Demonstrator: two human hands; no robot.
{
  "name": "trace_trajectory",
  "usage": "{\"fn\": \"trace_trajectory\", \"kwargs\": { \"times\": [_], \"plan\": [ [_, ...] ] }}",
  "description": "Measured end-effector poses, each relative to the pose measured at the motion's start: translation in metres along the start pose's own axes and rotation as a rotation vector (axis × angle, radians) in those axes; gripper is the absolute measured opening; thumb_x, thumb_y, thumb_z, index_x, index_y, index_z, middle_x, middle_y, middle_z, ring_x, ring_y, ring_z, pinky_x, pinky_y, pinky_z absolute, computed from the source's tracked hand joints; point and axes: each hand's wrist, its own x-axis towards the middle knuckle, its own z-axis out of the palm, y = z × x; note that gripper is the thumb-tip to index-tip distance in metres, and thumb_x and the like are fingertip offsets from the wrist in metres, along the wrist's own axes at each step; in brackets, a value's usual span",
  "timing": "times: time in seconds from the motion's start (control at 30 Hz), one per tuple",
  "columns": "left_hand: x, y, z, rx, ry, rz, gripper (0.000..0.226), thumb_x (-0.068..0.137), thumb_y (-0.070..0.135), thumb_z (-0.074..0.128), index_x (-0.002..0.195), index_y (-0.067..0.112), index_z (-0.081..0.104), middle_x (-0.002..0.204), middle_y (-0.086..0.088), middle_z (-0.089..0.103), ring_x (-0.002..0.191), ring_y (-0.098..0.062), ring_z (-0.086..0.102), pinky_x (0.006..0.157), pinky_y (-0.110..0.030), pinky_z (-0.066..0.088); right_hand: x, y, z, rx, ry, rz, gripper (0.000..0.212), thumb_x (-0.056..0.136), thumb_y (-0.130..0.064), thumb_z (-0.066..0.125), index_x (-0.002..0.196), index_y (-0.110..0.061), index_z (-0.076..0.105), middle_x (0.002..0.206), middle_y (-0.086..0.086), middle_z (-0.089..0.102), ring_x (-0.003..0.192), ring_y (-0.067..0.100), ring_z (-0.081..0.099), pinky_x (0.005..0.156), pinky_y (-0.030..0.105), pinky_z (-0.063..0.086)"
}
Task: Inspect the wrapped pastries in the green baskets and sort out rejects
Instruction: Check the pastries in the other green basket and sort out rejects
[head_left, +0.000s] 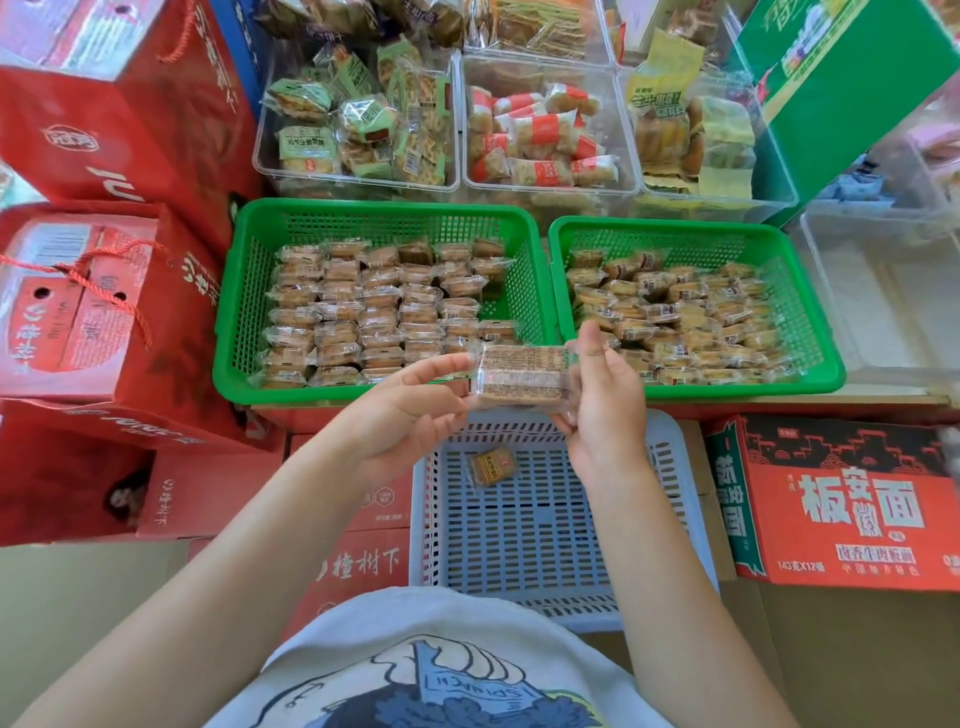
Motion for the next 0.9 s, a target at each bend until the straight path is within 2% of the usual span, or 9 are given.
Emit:
{"fn": "trace_trajectory", "kwargs": {
  "times": [0.13,0.2,0.3,0.37,0.53,0.63,0.7,0.8,0.9],
  "plan": [
    [0.018,0.002,-0.002,0.101,0.014,0.016,0.041,0.093,0.005,0.063,0.132,0.015,0.054,0.106,-0.008,0.072,0.09,-0.019,0.072,0.077,-0.03,0.059,0.018,0.004,0.008,-0.087,-0.029,-0.072,0.034,0.097,-0.045,0.055,0.09,-0.012,0.06,0.048,-0.008,0.038,0.04,0.011,0.031,0.041,0.025,0.027],
    [0.033,0.004,-0.002,0.168,0.064,0.052,0.049,0.089,0.006,0.07,0.133,0.016,0.052,0.122,-0.015,0.067,0.102,-0.025,0.071,0.082,-0.033,0.058,0.03,0.005,0.012,-0.165,-0.063,-0.092,0.038,0.097,-0.049,0.054,0.094,-0.013,0.062,0.05,-0.008,0.051,0.043,0.01,0.045,0.044,0.025,0.038],
    [0.059,0.013,0.0,0.197,0.143,0.157,0.044,0.087,0.001,0.072,0.123,0.021,0.055,0.127,-0.015,0.059,0.103,-0.022,0.069,0.081,-0.029,0.058,0.055,0.006,0.016,-0.395,-0.185,-0.043,0.049,0.084,-0.067,0.06,0.109,-0.025,0.065,0.1,0.0,0.072,0.088,0.017,0.069,0.077,0.038,0.058],
    [0.079,0.02,-0.002,0.264,0.173,0.211,0.041,0.09,0.005,0.071,0.121,0.024,0.053,0.116,-0.003,0.061,0.095,-0.011,0.07,0.08,-0.025,0.058,0.075,0.007,0.016,-0.506,-0.265,0.006,0.047,0.085,-0.057,0.07,0.119,-0.025,0.063,0.115,0.0,0.068,0.096,0.015,0.069,0.079,0.04,0.06],
    [0.146,0.041,-0.021,0.928,0.322,0.303,0.032,0.1,0.026,0.06,0.131,0.031,0.054,0.127,0.007,0.063,0.114,-0.014,0.062,0.091,-0.034,0.054,0.136,-0.004,0.027,-0.836,-0.17,-0.219,0.04,0.093,-0.028,0.07,0.13,-0.018,0.058,0.112,-0.008,0.054,0.095,0.018,0.062,0.08,0.032,0.052],
    [0.194,0.05,-0.034,1.551,0.297,0.364,0.044,0.1,0.017,0.055,0.143,0.019,0.049,0.147,-0.004,0.049,0.134,-0.024,0.046,0.107,-0.041,0.044,0.173,-0.012,0.038,-1.136,-0.187,-0.366,0.033,0.096,-0.017,0.064,0.128,-0.014,0.06,0.112,-0.001,0.047,0.094,0.016,0.051,0.081,0.024,0.038],
    [0.223,0.055,-0.037,1.859,0.246,0.396,0.049,0.096,0.01,0.054,0.144,0.017,0.048,0.146,-0.011,0.047,0.133,-0.03,0.043,0.103,-0.047,0.046,0.193,-0.008,0.049,-1.291,-0.25,-0.395,0.032,0.097,-0.015,0.061,0.129,-0.013,0.058,0.114,0.002,0.046,0.097,0.023,0.054,0.079,0.027,0.039],
    [0.254,0.056,-0.039,2.103,0.157,0.304,0.044,0.098,0.019,0.052,0.141,0.02,0.046,0.14,-0.012,0.044,0.13,-0.033,0.038,0.091,-0.05,0.05,0.216,0.011,0.063,-1.467,-0.301,-0.424,0.032,0.098,-0.011,0.058,0.13,-0.009,0.053,0.124,0.01,0.049,0.106,0.029,0.057,0.085,0.036,0.047],
    [0.266,0.054,-0.039,2.182,0.11,0.241,0.037,0.102,0.028,0.048,0.139,0.021,0.05,0.147,-0.013,0.031,0.135,-0.036,0.026,0.091,-0.05,0.047,0.228,0.027,0.071,-1.623,-0.293,-0.505,0.027,0.095,0.0,0.053,0.122,-0.008,0.055,0.12,0.012,0.052,0.108,0.032,0.054,0.088,0.039,0.046]
  ]
}}
